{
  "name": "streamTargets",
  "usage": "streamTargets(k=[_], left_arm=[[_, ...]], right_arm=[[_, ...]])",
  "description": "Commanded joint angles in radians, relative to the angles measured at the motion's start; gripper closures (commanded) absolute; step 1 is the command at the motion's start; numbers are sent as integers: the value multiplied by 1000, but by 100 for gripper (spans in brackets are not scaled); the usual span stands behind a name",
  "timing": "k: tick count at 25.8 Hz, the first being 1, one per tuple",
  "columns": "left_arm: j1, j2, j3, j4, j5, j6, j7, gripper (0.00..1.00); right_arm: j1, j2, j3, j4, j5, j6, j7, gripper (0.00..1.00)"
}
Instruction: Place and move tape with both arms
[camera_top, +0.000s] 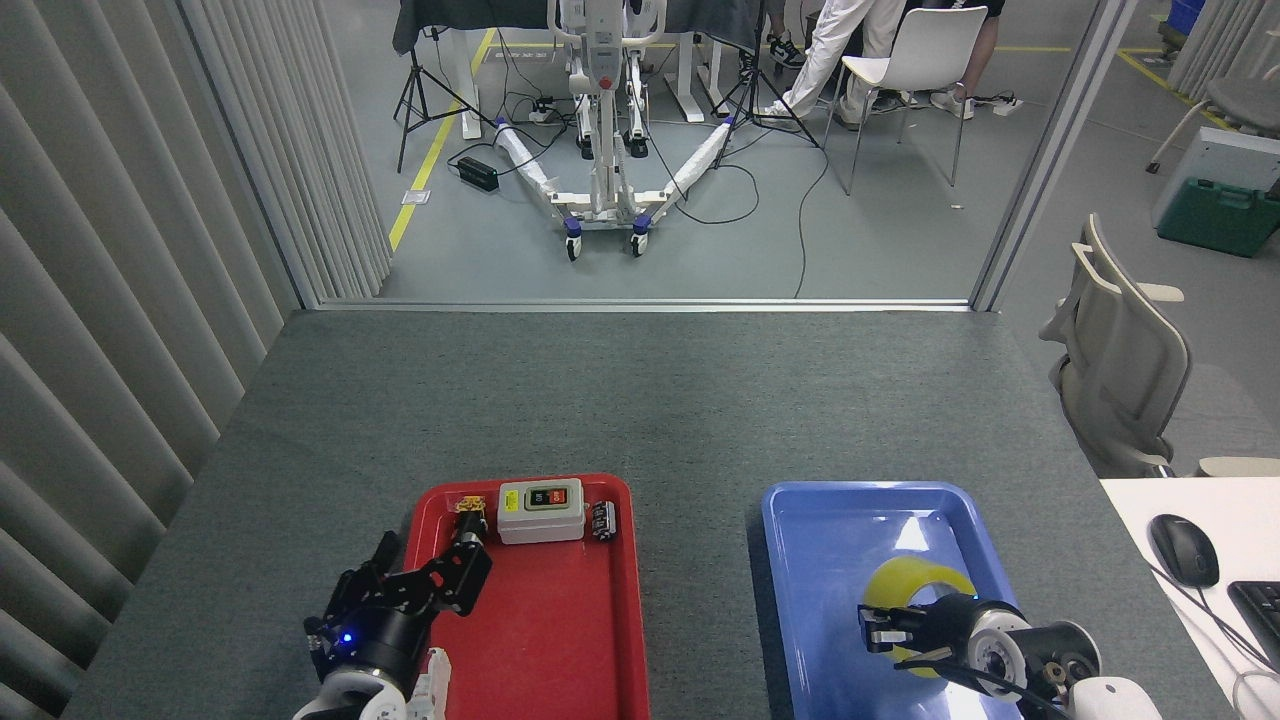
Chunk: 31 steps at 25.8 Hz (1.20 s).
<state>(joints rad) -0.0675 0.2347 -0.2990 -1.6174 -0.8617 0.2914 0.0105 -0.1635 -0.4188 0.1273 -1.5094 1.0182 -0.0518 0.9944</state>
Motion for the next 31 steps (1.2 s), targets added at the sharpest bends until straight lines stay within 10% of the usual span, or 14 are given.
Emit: streamTargets(k=[1, 14, 24, 31], left_arm=[[0, 35, 12, -35, 12, 72, 54, 0], [2, -2, 225, -29, -306, -224, 88, 0], [86, -15, 210, -93, -388, -63, 98, 0], [95, -9, 209, -93, -385, -95, 146, 0]], right_arm=[[2, 0, 0, 2, 2, 0, -20, 43], [32, 3, -2, -18, 5, -3, -60, 30], [164, 0, -81, -48, 40, -14, -973, 22], [203, 3, -81, -32, 42, -13, -1172, 2]])
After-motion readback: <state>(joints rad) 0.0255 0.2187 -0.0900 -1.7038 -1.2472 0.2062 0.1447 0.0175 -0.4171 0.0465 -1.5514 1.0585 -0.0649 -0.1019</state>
